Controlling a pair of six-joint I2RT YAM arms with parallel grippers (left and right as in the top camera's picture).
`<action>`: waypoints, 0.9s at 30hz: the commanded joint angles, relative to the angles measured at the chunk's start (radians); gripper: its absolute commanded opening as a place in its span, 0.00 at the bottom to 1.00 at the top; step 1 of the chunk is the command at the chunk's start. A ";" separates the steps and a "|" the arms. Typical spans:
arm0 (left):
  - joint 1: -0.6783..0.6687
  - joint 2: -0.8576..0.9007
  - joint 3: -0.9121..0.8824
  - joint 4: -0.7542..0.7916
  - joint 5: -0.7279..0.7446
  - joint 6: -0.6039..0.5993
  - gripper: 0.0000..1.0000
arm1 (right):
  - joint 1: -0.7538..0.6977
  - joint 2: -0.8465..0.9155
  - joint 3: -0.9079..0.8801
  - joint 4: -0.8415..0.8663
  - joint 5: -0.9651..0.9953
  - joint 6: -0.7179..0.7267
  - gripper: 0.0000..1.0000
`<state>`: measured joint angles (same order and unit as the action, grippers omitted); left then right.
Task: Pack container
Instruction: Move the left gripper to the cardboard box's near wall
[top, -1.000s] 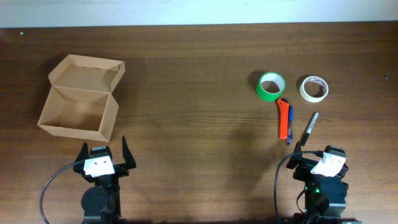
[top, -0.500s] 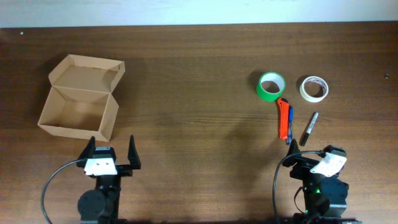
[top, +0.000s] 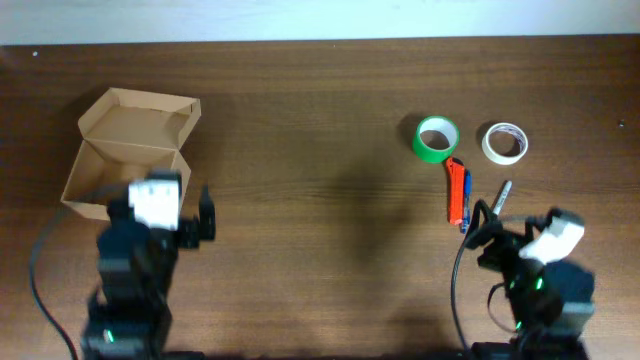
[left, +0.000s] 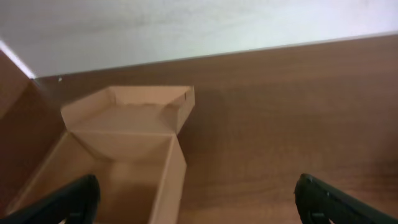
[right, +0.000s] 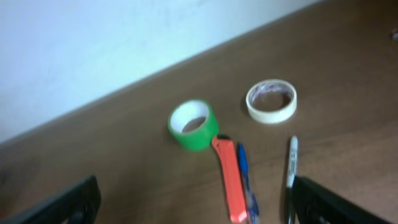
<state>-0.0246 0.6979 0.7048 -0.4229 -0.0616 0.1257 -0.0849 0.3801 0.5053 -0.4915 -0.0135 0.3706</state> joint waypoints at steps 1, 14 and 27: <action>0.002 0.190 0.216 -0.076 0.017 0.108 1.00 | -0.016 0.238 0.212 -0.091 -0.017 -0.082 0.99; 0.002 0.566 0.607 -0.283 0.072 0.099 1.00 | -0.079 0.917 0.882 -0.680 -0.108 -0.083 0.99; 0.002 0.572 0.607 -0.465 0.424 0.055 1.00 | -0.080 1.104 0.880 -0.702 -0.178 -0.162 0.99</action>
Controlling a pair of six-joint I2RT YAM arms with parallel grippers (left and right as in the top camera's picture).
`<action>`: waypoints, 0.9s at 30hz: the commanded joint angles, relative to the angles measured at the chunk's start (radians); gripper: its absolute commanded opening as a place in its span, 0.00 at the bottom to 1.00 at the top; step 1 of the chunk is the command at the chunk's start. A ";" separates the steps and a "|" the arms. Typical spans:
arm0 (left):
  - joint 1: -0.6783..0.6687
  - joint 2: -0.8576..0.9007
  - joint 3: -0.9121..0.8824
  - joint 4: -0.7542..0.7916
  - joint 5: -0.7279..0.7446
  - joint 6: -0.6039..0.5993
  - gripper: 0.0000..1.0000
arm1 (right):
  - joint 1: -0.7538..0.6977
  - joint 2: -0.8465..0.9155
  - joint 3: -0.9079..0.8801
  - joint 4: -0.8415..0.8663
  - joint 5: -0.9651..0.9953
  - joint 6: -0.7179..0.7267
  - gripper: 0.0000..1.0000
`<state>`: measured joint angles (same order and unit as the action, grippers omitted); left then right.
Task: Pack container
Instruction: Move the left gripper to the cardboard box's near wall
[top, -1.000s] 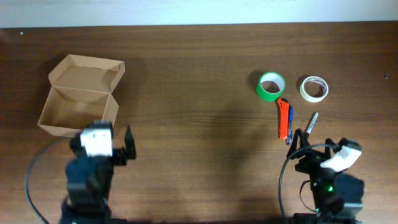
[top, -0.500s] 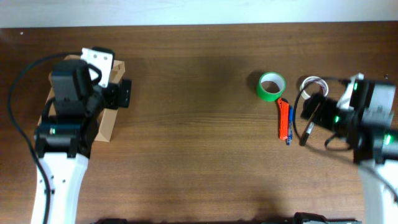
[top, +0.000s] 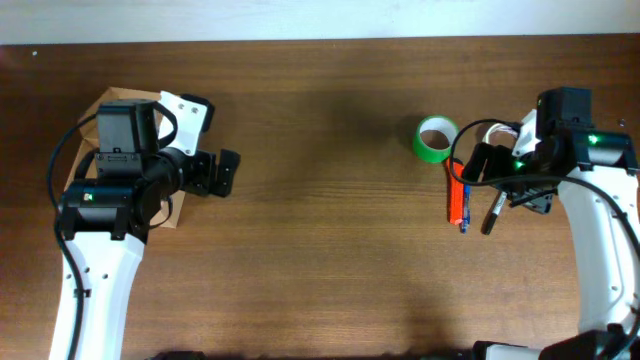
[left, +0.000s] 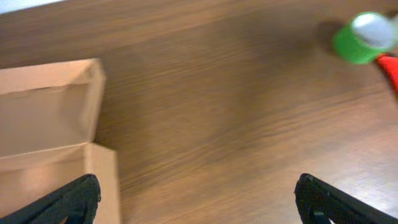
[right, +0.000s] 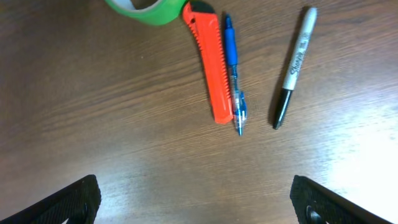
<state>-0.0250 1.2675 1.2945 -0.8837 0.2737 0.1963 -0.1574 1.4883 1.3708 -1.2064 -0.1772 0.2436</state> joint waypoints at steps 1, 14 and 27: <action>0.002 0.002 0.017 -0.004 0.089 -0.016 1.00 | -0.009 -0.005 0.017 0.026 0.014 -0.034 0.99; 0.002 0.013 0.017 0.058 -0.082 -0.021 1.00 | -0.291 0.014 0.257 0.072 0.118 -0.019 0.99; 0.126 0.465 0.290 -0.190 -0.295 -0.189 0.94 | -0.445 0.154 0.424 -0.076 0.111 0.000 0.99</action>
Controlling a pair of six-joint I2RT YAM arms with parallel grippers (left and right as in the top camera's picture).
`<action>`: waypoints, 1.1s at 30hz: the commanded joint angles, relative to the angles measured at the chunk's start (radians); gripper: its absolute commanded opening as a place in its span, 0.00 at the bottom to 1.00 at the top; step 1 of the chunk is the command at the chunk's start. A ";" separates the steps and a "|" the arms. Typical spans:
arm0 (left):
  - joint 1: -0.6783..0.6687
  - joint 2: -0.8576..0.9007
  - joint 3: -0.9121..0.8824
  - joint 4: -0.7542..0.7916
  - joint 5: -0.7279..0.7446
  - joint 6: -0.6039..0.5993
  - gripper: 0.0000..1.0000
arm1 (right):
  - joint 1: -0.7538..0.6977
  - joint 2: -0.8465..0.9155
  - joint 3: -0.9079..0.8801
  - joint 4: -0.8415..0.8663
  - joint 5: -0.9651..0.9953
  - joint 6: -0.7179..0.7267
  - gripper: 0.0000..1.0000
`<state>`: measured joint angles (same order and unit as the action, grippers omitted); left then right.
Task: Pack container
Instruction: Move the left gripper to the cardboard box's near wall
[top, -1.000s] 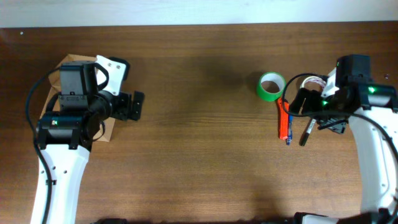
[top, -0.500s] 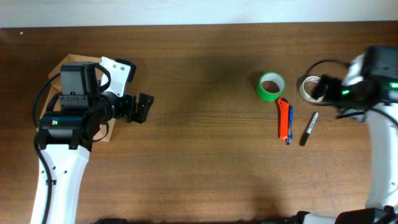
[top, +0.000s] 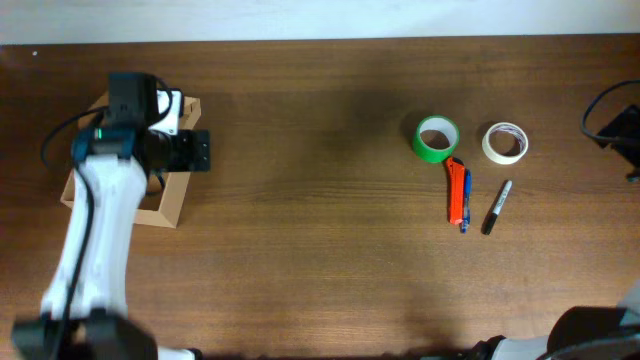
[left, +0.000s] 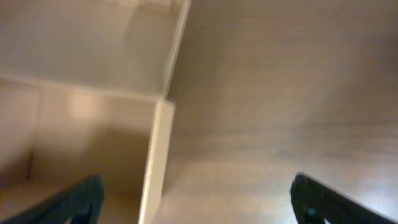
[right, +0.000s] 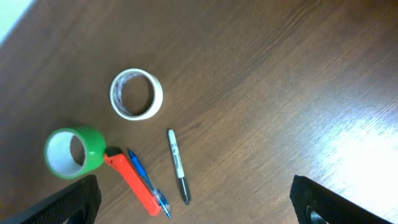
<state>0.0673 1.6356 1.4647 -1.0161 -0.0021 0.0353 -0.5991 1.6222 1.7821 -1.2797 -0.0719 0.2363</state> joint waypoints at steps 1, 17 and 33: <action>0.044 0.143 0.173 -0.105 -0.018 -0.028 0.93 | -0.003 0.024 0.012 -0.003 0.006 0.007 0.99; 0.093 0.523 0.550 -0.467 0.001 0.049 0.76 | -0.003 0.029 0.012 -0.003 0.005 0.007 0.99; 0.093 0.579 0.548 -0.457 -0.028 0.068 0.64 | -0.003 0.029 0.012 -0.003 0.005 0.007 0.99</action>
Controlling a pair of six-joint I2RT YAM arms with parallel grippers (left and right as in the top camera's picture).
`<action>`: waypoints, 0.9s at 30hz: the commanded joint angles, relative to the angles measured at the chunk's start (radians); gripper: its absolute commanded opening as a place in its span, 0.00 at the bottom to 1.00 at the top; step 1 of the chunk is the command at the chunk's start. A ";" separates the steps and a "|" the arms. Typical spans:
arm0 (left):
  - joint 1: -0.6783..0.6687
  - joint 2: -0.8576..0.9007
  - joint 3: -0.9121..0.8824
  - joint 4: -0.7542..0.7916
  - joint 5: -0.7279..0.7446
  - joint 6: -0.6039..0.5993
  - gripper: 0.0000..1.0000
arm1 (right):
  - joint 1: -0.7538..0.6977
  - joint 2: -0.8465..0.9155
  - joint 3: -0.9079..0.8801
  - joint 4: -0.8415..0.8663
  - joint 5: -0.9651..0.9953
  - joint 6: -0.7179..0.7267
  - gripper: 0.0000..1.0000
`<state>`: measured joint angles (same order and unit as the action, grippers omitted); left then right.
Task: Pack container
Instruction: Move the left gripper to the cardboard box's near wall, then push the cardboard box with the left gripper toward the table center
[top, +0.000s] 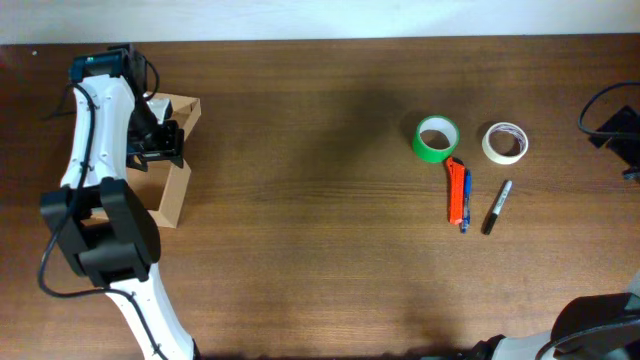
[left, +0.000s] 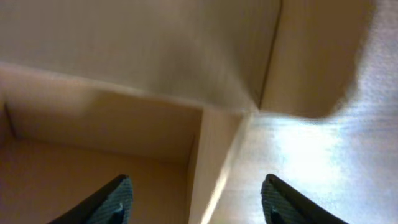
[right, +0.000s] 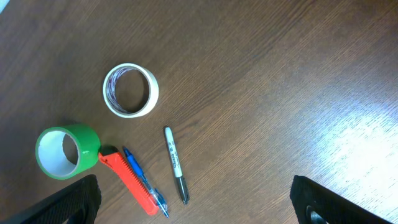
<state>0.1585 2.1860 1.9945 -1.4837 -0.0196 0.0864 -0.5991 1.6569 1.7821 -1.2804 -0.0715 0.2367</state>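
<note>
The open cardboard box (top: 178, 185) lies at the far left of the table. My left gripper (top: 158, 142) hangs low over it. In the left wrist view the left gripper (left: 198, 202) is open, its fingers either side of an upright box wall (left: 211, 168), not touching it. My right gripper (right: 194, 200) is open and empty, high above the loose items: green tape (right: 66, 151), white tape (right: 130, 89), orange cutter (right: 127, 180), blue pen (right: 144, 190) and black marker (right: 175, 163). The overhead view shows the same items right of centre.
The box lid flap (left: 155, 43) fills the top of the left wrist view. Only a dark part of the right arm (top: 612, 128) shows at the overhead view's right edge. Bare brown table (top: 320, 200) lies between the box and the items.
My left gripper has moved toward the back of the box and lower, with a box wall now between its open fingers. The right gripper has barely shifted. Nothing on the table has moved.
Both arms first sat low at the near table edge, grippers open. Then the left stood beside the box and the right hung over the cutter and pens. Then the left was over the box and the right high at the far right, where it remains.
</note>
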 joint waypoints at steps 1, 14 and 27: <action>0.002 0.032 0.018 0.015 -0.010 0.016 0.64 | -0.003 -0.005 0.012 -0.002 0.005 0.006 0.99; 0.002 0.129 0.018 0.016 -0.010 0.016 0.13 | -0.003 -0.005 0.012 -0.002 0.005 0.006 0.99; -0.053 0.129 0.097 -0.027 -0.003 -0.019 0.01 | -0.003 -0.005 0.012 -0.002 0.005 0.006 0.99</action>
<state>0.1436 2.3024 2.0171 -1.4963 -0.0265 0.0921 -0.5991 1.6569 1.7821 -1.2800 -0.0715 0.2363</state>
